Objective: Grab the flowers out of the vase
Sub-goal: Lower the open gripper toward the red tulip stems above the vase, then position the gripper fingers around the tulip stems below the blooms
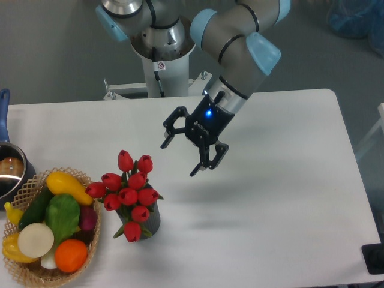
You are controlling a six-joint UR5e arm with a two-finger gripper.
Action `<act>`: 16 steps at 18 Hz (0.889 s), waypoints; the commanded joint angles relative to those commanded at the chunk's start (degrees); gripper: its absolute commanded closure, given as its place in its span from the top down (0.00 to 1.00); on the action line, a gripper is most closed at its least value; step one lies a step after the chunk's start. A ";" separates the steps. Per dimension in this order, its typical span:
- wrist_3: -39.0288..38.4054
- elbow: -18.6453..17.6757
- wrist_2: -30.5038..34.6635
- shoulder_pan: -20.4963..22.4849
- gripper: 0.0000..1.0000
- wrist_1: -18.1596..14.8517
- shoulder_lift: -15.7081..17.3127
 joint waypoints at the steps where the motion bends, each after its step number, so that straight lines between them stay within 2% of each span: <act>1: 0.00 0.09 -0.09 -0.44 1.00 0.17 -0.35; 10: -5.54 0.70 -3.16 -1.59 1.00 2.37 -0.62; 16: -5.71 1.67 -3.69 -4.57 1.00 7.38 -3.25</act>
